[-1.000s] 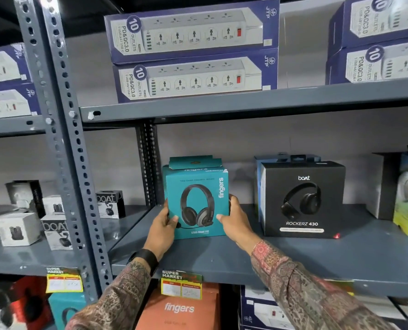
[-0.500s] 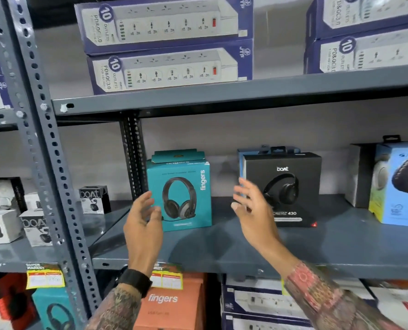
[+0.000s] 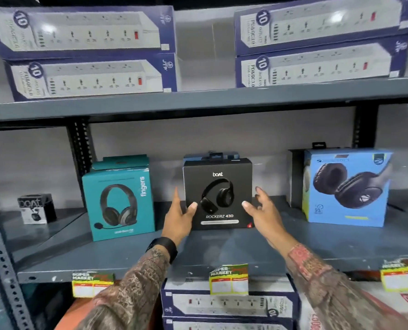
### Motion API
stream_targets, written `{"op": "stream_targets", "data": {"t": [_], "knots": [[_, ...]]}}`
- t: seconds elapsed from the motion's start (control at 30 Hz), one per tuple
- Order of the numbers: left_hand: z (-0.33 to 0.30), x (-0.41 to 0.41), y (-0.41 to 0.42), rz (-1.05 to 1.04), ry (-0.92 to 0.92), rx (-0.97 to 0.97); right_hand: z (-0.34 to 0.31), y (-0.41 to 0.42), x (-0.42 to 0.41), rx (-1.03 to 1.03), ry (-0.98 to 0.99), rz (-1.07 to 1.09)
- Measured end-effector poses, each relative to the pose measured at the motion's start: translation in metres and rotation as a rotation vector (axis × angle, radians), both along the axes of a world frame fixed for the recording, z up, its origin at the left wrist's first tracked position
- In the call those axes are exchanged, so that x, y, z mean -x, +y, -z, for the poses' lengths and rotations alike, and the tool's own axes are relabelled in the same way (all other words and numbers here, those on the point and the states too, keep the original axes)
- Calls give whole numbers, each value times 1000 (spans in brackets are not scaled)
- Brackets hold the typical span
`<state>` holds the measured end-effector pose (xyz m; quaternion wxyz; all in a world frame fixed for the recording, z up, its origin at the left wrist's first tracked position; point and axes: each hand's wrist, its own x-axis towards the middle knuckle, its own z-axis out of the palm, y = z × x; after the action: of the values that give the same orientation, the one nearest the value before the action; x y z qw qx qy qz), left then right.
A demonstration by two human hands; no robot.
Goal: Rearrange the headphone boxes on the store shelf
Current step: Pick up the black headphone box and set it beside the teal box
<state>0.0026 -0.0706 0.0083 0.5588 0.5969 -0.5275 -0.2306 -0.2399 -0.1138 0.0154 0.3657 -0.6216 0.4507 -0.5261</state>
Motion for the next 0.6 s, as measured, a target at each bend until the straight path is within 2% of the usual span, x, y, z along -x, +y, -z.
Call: {"op": "stream_targets", "data": {"t": [0.13, 0.23, 0.43, 0.5, 0.6], "knots": [[12, 5, -6, 55, 51, 1, 21, -27, 1, -9, 6, -60], [6, 20, 8, -11, 44, 32, 14, -17, 1, 13, -15, -36], [-11, 35, 56, -205, -172, 85, -8, 37, 32, 153, 116, 128], [-22, 42, 80, -222, -261, 131, -16, 63, 49, 208, 148, 138], [-33, 49, 111, -191, -301, 145, -26, 100, 73, 225, 125, 142]]}}
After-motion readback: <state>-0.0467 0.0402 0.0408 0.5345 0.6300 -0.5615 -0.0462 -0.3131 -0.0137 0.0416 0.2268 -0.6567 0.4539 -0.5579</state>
